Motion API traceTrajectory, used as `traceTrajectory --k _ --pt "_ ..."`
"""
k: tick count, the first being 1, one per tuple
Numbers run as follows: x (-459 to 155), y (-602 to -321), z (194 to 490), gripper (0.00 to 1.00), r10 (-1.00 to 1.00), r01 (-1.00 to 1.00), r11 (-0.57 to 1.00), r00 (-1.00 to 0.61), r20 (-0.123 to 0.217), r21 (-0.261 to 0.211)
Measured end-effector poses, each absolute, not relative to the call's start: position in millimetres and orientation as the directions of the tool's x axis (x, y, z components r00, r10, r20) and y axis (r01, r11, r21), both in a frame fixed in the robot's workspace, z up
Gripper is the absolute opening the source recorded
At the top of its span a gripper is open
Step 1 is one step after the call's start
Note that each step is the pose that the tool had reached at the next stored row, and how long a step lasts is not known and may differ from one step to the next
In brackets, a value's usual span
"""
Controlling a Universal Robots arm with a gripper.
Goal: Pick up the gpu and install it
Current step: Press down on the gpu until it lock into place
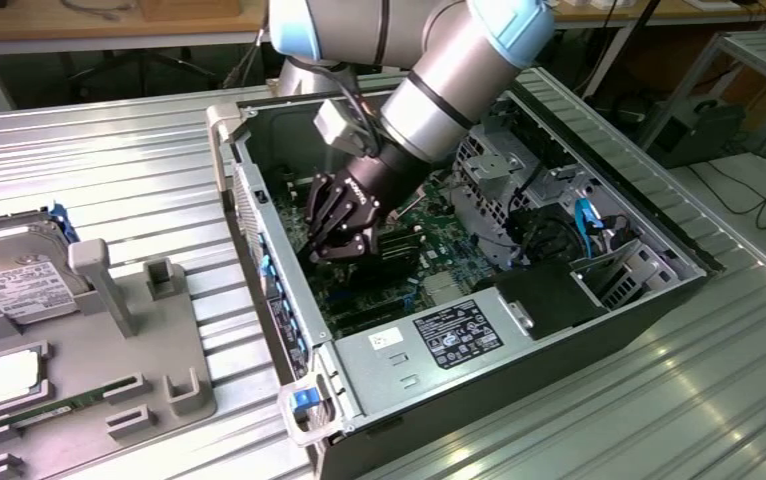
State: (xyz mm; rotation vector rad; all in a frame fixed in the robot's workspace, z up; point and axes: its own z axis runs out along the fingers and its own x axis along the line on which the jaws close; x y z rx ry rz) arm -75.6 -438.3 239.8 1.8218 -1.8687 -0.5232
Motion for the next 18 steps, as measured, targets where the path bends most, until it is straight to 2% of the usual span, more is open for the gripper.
traceTrajectory --k 9,14,18 --pt "-73.6 -437.0 257.7 0.11 -0.997 -0.821 0.043 -0.003 0.072 0.569" --pt "-73.7 -433.5 257.7 0.11 -0.997 -0.856 0.044 -0.008 0.071 0.516" --pt "-73.7 -429.1 257.2 0.11 -0.997 -0.864 0.044 -0.009 0.071 0.502"
